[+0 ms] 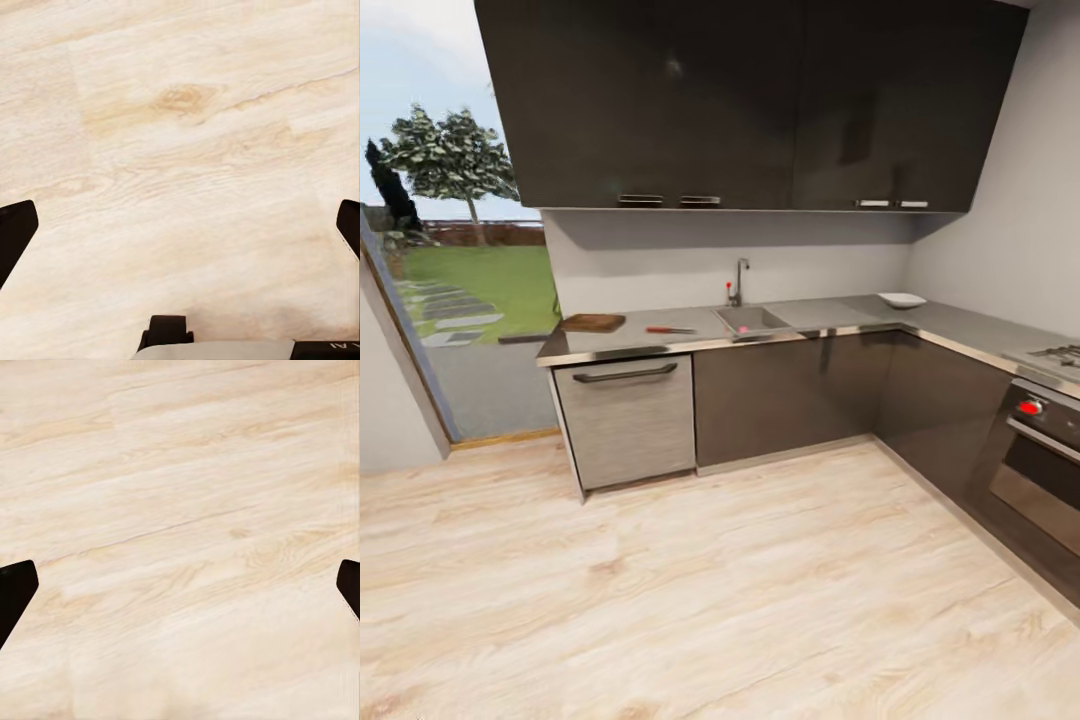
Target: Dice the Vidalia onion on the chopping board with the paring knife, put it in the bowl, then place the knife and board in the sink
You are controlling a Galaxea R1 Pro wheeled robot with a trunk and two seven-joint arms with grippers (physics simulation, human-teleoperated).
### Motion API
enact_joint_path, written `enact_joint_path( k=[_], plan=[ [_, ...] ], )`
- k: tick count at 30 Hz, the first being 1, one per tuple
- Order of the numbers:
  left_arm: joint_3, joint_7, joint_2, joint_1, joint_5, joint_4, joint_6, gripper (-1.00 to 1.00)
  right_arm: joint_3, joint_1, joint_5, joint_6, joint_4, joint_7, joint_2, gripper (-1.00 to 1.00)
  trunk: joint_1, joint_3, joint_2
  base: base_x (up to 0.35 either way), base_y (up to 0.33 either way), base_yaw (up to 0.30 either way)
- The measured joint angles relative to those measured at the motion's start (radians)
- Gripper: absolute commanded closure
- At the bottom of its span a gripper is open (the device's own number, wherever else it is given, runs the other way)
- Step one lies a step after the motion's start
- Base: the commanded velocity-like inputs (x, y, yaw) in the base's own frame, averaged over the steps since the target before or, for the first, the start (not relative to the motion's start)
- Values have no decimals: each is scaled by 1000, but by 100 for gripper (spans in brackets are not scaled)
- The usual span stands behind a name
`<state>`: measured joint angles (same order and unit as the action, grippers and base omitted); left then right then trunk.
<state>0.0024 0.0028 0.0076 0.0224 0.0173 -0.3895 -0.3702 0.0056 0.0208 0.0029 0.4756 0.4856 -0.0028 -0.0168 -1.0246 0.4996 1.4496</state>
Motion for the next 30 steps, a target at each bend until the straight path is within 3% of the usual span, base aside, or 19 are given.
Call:
enact_joint_path(
  k=[30],
  plan=[
    [0, 0, 0, 0, 0, 0, 0, -100, 0, 0, 0, 0, 0, 0, 0, -100, 0, 0, 0, 224, -232, 243]
  ],
)
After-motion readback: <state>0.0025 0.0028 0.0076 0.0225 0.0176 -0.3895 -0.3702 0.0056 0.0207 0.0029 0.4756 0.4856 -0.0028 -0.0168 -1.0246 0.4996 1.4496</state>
